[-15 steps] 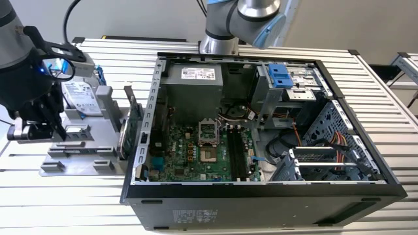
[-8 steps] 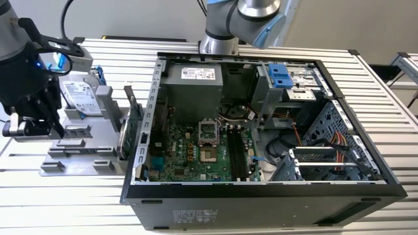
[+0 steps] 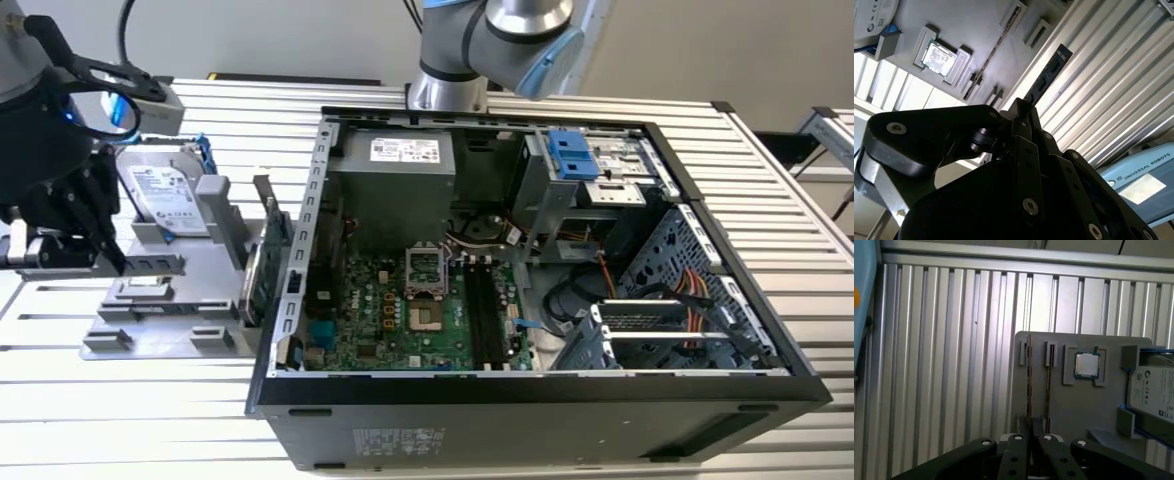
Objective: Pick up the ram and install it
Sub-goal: 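Pick up the ram and move it above insertion slot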
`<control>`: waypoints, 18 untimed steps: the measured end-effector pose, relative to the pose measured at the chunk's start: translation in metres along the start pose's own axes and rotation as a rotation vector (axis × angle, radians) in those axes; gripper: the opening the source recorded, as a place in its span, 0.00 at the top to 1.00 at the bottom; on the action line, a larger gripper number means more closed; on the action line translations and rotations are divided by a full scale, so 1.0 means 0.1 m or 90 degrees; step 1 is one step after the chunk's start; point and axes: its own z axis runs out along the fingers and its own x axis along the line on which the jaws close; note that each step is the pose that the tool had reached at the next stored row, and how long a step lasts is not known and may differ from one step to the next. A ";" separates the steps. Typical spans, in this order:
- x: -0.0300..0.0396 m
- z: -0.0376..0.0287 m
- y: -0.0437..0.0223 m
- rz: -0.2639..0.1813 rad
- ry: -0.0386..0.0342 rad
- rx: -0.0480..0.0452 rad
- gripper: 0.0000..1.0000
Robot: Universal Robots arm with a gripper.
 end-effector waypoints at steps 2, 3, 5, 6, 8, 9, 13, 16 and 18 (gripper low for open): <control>0.000 -0.029 0.001 0.000 0.0000 0.0000 1.00; 0.000 -0.040 0.001 0.001 -0.0002 0.0001 1.00; 0.001 -0.063 0.001 0.003 -0.0008 0.0001 1.00; 0.001 -0.074 0.002 0.004 -0.0010 0.0001 1.00; 0.001 -0.093 0.003 0.007 -0.0014 0.0001 1.00; 0.001 -0.102 0.003 0.009 -0.0016 0.0001 1.00; 0.001 -0.132 0.004 0.015 -0.0029 0.0001 1.00; 0.001 -0.159 0.005 0.017 -0.0030 0.0002 1.00; 0.001 -0.183 0.006 0.017 -0.0030 0.0001 1.00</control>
